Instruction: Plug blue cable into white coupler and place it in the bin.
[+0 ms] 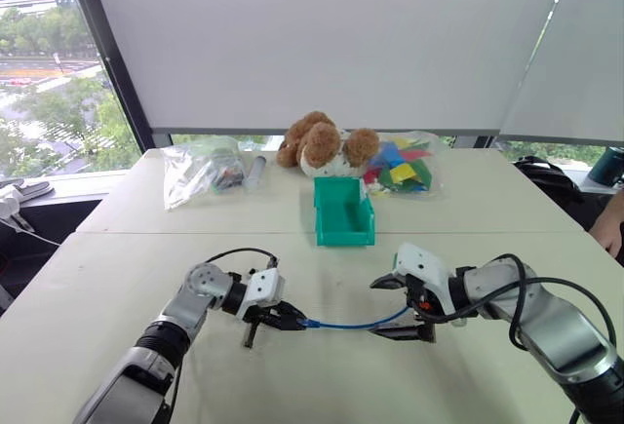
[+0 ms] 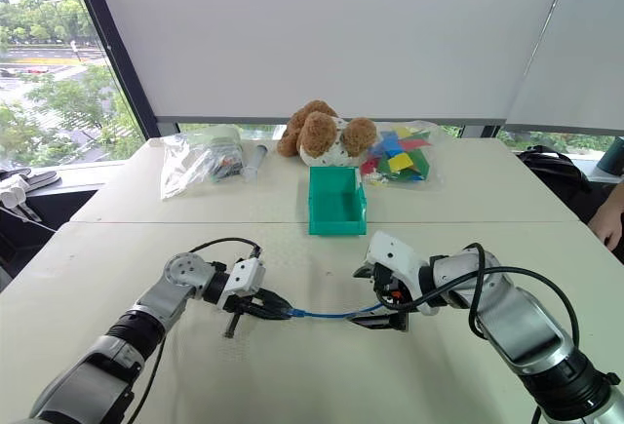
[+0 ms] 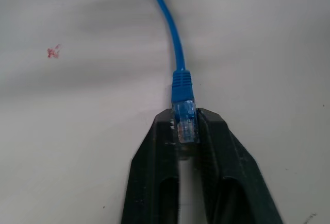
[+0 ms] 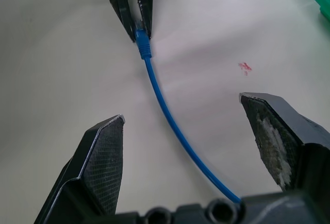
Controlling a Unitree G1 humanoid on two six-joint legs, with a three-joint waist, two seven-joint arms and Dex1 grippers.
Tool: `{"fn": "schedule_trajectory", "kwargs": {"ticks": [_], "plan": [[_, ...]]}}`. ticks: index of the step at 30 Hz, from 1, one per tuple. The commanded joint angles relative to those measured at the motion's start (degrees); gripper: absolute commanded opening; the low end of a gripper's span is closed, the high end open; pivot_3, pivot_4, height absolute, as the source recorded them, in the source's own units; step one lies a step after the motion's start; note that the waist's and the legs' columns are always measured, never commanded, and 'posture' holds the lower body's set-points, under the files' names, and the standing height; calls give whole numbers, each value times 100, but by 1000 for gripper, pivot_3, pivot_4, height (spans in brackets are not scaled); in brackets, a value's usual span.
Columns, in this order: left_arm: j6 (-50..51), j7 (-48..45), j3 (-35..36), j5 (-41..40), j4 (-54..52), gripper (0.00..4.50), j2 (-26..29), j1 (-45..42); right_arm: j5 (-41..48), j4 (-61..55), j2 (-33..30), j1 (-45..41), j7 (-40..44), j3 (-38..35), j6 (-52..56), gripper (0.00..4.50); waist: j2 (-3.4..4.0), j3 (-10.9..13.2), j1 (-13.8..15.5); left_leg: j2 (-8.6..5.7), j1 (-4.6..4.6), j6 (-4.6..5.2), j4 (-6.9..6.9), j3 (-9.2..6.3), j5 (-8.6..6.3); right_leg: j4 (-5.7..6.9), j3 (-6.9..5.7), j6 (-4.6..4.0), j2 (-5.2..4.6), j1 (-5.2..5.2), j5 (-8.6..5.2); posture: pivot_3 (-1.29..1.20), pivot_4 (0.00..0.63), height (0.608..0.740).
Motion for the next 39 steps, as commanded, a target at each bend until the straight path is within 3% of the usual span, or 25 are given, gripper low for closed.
{"fn": "schedule_trajectory", "kwargs": {"ticks": [1, 6, 12, 24, 37, 39], "plan": [[147, 224, 166, 71, -207, 26, 61, 72, 597, -568, 77, 209, -172, -606, 423, 3923, 0, 0, -7, 0, -1, 0, 0, -1, 0, 0, 0, 1, 0, -1, 0, 0, 150, 740], [1186, 718, 724, -590, -1580, 26, 9, 156, 2523, -1299, 1108, 922, -845, -1934, 1849, 3923, -4, 2, -16, 5, -31, 1, 0, -18, -1, 1, -9, 18, 2, -23, 10, 0, 150, 740], [2108, 1400, 1140, -1006, -2822, 26, -95, 237, 3565, -1331, 2126, 1236, -2144, -2545, 2656, 3923, -1, 1, -22, 4, -38, 1, 0, -20, -1, 4, -10, 22, 1, -31, 13, 0, 150, 740], [2193, 1798, 1147, -912, -3153, 26, -122, 362, 4880, 310, 5052, -3, -5708, -3565, 3091, 3923, 3, 0, -58, 6, -39, 2, -8, -15, 0, 13, -8, 23, 12, -43, 14, 0, 150, 740], [2108, 1920, 1060, -765, -3202, 26, -127, 518, 5841, 717, 5098, -243, -6818, -3158, 2724, 3923, 4, 0, -169, 4, -47, 2, -13, -15, 0, 14, -5, 26, 14, -54, 15, 0, 150, 740], [2104, 1934, 1055, -756, -3205, 0, -135, 521, 5908, 750, 5046, -238, -6856, -3046, 2674, 3383, 4, 0, -173, 4, -47, 2, -17, -15, 0, 14, -5, 27, 14, -57, 15, 0, 150, 740]]}}
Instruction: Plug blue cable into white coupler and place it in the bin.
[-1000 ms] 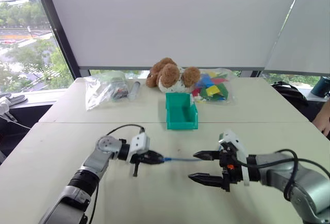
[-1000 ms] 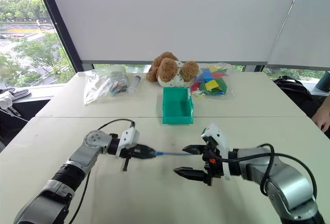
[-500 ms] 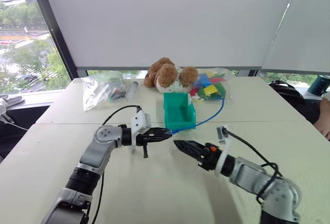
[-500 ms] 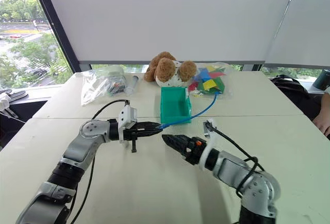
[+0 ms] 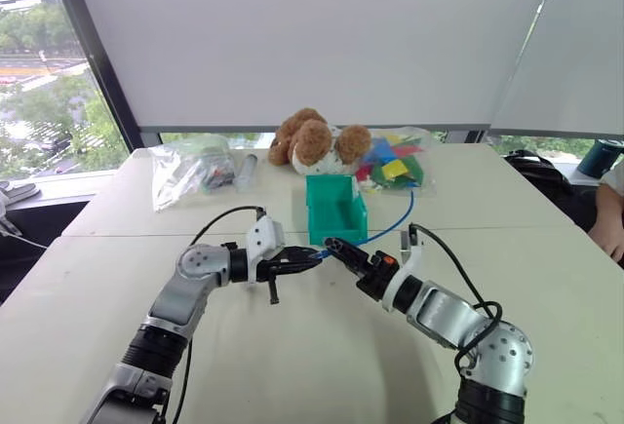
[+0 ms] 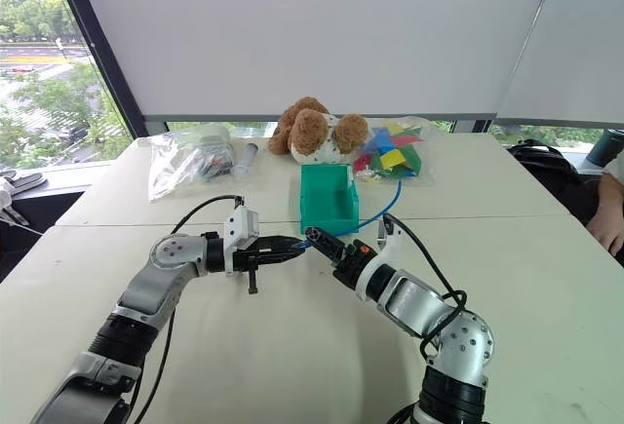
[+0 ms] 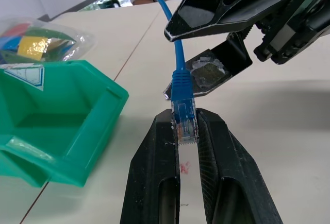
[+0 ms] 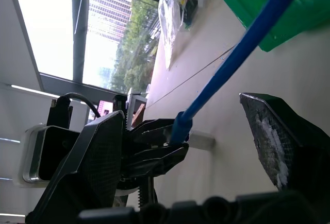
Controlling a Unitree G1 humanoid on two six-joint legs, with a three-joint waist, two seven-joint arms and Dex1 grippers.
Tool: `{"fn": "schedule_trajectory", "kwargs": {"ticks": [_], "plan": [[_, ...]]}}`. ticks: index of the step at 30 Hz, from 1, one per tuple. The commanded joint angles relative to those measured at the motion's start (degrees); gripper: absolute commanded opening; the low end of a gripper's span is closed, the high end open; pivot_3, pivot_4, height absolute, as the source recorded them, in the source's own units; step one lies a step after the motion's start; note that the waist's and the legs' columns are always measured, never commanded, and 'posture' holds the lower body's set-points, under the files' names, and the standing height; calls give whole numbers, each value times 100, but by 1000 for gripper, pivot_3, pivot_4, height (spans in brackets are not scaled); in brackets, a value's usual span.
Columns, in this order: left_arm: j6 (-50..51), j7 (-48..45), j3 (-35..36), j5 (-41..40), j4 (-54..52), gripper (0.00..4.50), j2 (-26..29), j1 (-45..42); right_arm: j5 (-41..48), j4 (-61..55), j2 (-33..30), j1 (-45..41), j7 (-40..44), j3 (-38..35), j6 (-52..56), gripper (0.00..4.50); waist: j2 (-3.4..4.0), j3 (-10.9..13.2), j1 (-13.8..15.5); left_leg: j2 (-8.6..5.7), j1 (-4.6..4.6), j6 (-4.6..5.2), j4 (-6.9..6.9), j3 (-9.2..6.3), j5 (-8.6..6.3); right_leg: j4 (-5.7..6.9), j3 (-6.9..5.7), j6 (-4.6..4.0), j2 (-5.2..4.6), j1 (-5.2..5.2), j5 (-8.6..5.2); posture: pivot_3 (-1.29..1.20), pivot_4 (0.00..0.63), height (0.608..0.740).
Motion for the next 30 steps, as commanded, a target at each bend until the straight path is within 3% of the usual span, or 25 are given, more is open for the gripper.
{"fn": "schedule_trajectory", "kwargs": {"ticks": [1, 7, 15, 20, 24, 27, 30], "plan": [[-96, 34, 8, -5, -200, 0, 2, -25, 319, -42, -100, -102, -69, 217, -152, 3189, 0, 0, -3, 1, 0, 0, -1, 0, 0, 0, 0, 0, 1, -1, 0, 0, 150, 740], [-117, 74, -9, 9, -189, 0, -32, -24, 484, 28, -232, -98, -158, 482, -334, 25, 0, 0, 2, 1, -1, 0, -2, 2, 0, 0, 2, 0, 1, -3, 0, 0, 150, 740], [254, 52, -15, -84, -433, 0, 100, 137, 759, -3, -525, -189, -307, 660, -528, 25, 0, 0, -3, 2, -2, 0, -2, 3, 0, 0, 3, 1, 1, -6, 1, 0, 150, 740], [722, 57, 225, -191, -881, 2344, 570, 435, 918, -14, -1034, -485, -281, 634, -648, 0, 3, 2, -24, 4, -4, 0, -5, 6, 0, 2, 7, 1, 4, -13, 1, 0, 150, 740], [1116, 195, 635, -390, -1398, 4459, 1050, 774, 544, -93, -1775, -707, 304, 889, -659, 0, 3, 2, -18, 6, -8, 0, -7, 7, 0, 1, 8, 1, 4, -18, 0, 0, 150, 740], [1323, 515, 1054, -506, -1711, 4459, 1256, 1004, 180, -176, -2287, -768, 886, 1226, -687, 0, 3, 2, 0, 6, -9, 1, -7, 9, 0, -1, 8, 1, 2, -20, 0, 0, 150, 740], [1506, 787, 1463, -597, -1925, 4459, 1419, 1330, -22, -105, -2412, -769, 1235, 1378, -859, 0, 3, 2, -5, 6, -9, 1, -7, 9, 0, -1, 8, 0, 2, -19, 0, 0, 150, 740]]}}
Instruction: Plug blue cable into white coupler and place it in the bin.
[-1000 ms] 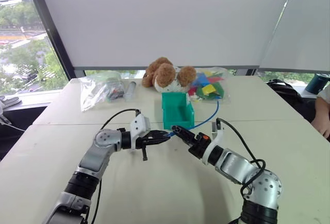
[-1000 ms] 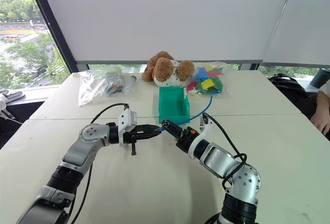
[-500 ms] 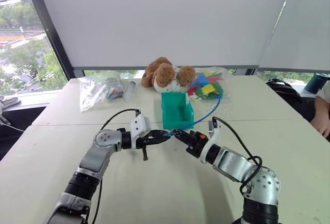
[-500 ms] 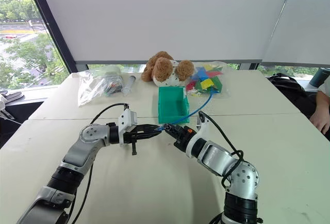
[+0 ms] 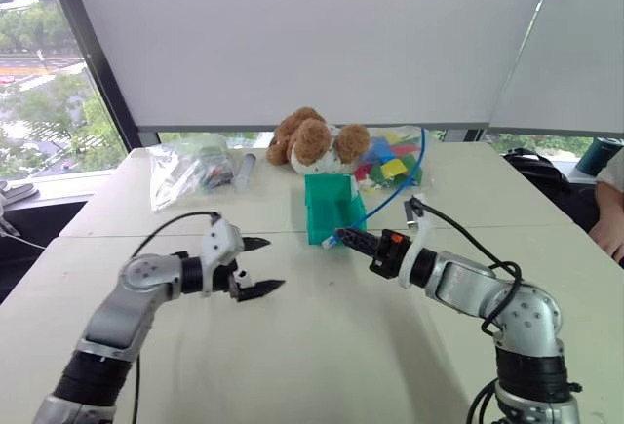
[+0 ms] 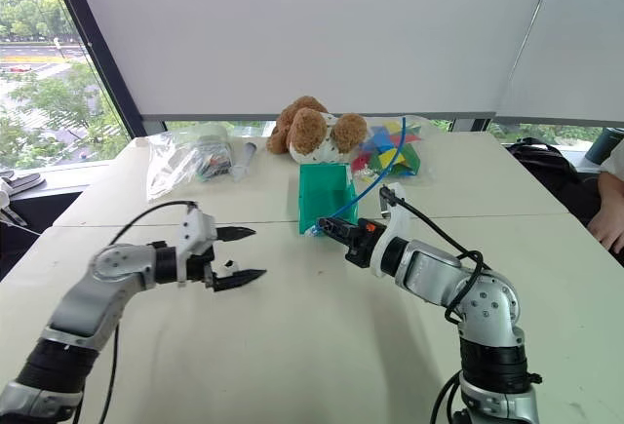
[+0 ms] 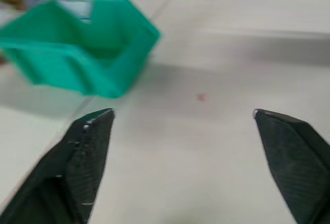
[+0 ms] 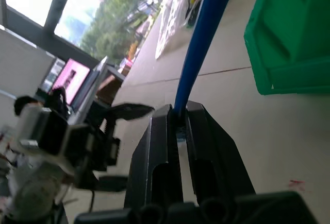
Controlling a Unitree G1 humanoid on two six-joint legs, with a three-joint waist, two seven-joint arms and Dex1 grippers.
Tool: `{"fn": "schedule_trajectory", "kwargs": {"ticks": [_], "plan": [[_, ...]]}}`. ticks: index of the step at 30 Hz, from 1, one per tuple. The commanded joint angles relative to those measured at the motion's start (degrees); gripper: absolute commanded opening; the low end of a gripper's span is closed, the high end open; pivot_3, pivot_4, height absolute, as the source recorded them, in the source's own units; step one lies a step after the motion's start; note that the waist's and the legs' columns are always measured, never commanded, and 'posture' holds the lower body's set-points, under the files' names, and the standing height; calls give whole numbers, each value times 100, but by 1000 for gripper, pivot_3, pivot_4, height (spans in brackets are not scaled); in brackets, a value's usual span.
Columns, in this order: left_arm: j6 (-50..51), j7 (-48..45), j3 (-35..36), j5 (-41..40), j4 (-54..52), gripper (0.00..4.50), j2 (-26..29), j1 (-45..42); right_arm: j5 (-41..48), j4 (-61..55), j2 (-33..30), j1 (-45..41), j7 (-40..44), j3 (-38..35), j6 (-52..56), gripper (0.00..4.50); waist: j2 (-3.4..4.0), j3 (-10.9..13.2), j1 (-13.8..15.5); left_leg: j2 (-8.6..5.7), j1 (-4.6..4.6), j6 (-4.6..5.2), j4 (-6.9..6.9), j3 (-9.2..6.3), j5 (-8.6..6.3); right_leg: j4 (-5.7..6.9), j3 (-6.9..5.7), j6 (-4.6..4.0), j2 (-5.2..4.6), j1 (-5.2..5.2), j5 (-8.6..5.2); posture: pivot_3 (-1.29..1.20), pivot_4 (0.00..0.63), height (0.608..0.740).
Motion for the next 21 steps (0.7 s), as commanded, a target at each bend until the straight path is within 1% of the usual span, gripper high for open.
{"fn": "schedule_trajectory", "kwargs": {"ticks": [1, 4, 11, 15, 21], "plan": [[183, 324, 533, -208, -381, 4459, 182, 326, -241, -137, -91, -114, 488, 157, -268, 0, 0, 0, -13, 0, 0, 0, 0, 0, 0, 0, 0, 0, 0, -1, 0, 0, 150, 740], [146, 500, 758, -185, -409, 4459, 277, 637, -474, -69, -99, -165, 814, 286, -427, 0, 0, 0, -6, 2, 0, 0, -2, 0, 0, 1, 0, 0, 1, -3, 0, 0, 150, 740], [-303, 718, 759, 5, 129, 4459, 257, 830, -768, -41, -20, -232, 1186, 447, -564, 0, -1, 0, 23, -2, -1, 0, -1, 2, 0, -2, 0, -1, -7, -1, 0, 0, 150, 740], [-459, 812, 563, 82, 417, 4459, 48, 804, -861, -44, -16, -250, 1259, 460, -586, 0, -1, 0, 14, -2, -1, 0, -1, 3, 0, -1, 1, -1, -7, -3, 0, 0, 150, 740], [-865, 1257, 270, 485, 1023, 4459, -483, 835, -889, -183, 12, -199, 1182, 400, -573, 0, -1, 0, 16, -2, -1, 0, -1, 4, 0, -1, 0, -1, -9, -3, 1, 0, 150, 740]]}}
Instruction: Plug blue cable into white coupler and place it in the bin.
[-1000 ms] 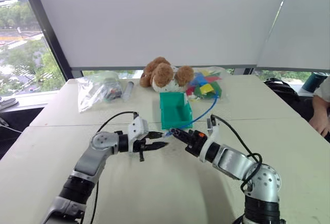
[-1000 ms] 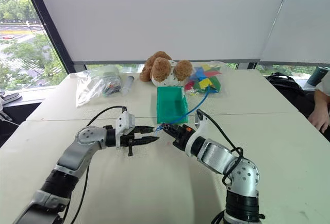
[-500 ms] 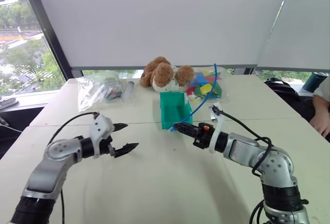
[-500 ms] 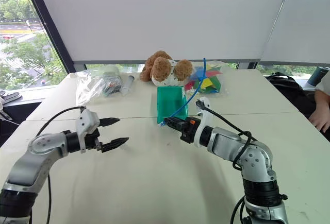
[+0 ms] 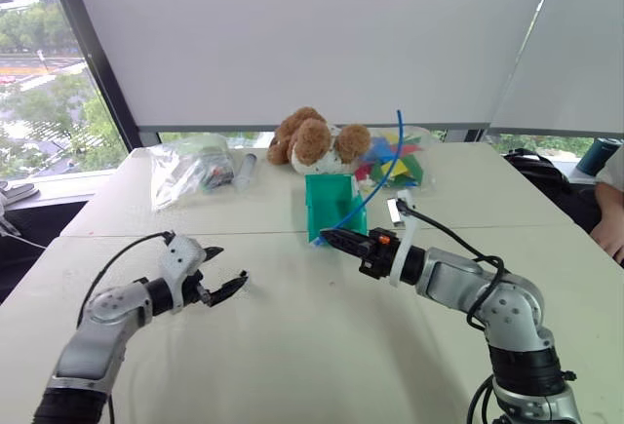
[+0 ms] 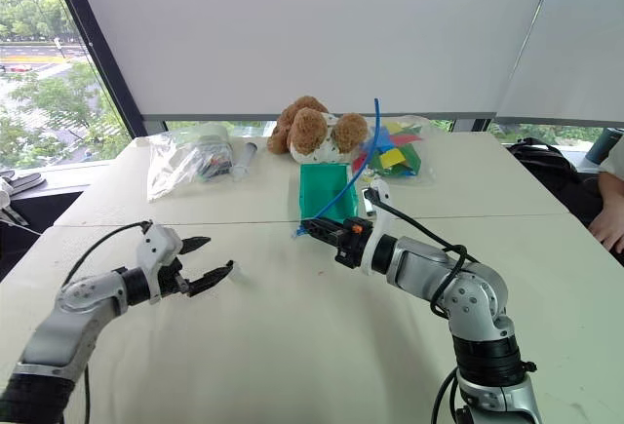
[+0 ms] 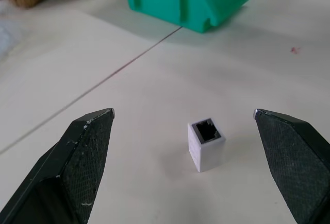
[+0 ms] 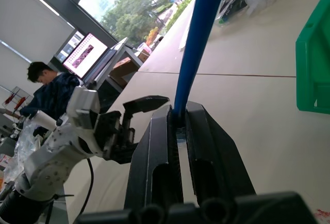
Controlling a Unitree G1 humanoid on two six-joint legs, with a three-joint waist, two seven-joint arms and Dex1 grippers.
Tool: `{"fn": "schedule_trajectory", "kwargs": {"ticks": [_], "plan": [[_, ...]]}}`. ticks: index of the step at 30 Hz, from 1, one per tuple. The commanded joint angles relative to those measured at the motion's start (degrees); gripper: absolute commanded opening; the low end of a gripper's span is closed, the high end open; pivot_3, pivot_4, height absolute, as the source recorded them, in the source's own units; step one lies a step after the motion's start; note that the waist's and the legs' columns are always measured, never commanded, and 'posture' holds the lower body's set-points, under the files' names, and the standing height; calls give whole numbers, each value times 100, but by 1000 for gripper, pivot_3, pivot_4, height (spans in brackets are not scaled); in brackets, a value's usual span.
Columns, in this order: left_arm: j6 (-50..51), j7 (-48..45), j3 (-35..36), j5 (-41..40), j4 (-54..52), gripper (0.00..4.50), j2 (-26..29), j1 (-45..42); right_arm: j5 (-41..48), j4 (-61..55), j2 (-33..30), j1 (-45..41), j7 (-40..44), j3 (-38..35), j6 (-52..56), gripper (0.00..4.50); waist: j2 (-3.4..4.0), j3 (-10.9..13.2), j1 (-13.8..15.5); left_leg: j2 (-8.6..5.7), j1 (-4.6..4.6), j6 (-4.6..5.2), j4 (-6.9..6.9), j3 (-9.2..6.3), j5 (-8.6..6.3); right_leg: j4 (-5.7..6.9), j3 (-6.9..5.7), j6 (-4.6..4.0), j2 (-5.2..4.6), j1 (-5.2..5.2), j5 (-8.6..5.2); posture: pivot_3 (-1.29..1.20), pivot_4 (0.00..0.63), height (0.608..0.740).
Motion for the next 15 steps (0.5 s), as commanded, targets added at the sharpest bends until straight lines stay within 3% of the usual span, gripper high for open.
{"fn": "schedule_trajectory", "kwargs": {"ticks": [1, 6, 7, 10, 15], "plan": [[-358, 252, -74, 196, 256, 4459, -202, -28, 33, -243, 55, -58, -25, -99, -97, 0, 0, 0, -1, 0, 0, 0, 0, 0, 0, 0, 0, 0, 0, 0, 0, 0, 150, 740], [-633, 409, -193, 319, 797, 4459, -487, -183, 50, -305, 63, -25, -91, -121, -100, 0, 0, 0, -1, 1, 0, 0, 0, 0, 0, 1, 0, 0, -1, -1, 0, 0, 150, 740], [-688, 433, -201, 333, 904, 4221, -532, -219, 50, -310, 62, -24, -98, -121, -100, 0, -1, 0, -1, 0, 0, 0, 0, 0, 0, 1, 0, 0, -2, -1, 0, 0, 150, 740], [-812, 466, -217, 329, 1231, 3144, -707, -361, 47, -326, 51, -23, -119, -126, -98, 0, -1, 0, 3, 0, 0, 0, 0, 1, 0, 1, 0, 0, -3, -1, 1, 0, 150, 740], [-870, 155, -376, 254, 1286, 488, -889, -565, 13, -404, -104, -56, -59, -85, -24, 0, -1, -1, 9, -2, 0, 0, 1, 1, 0, 1, 0, 0, -5, 0, 1, 0, 150, 740]]}}
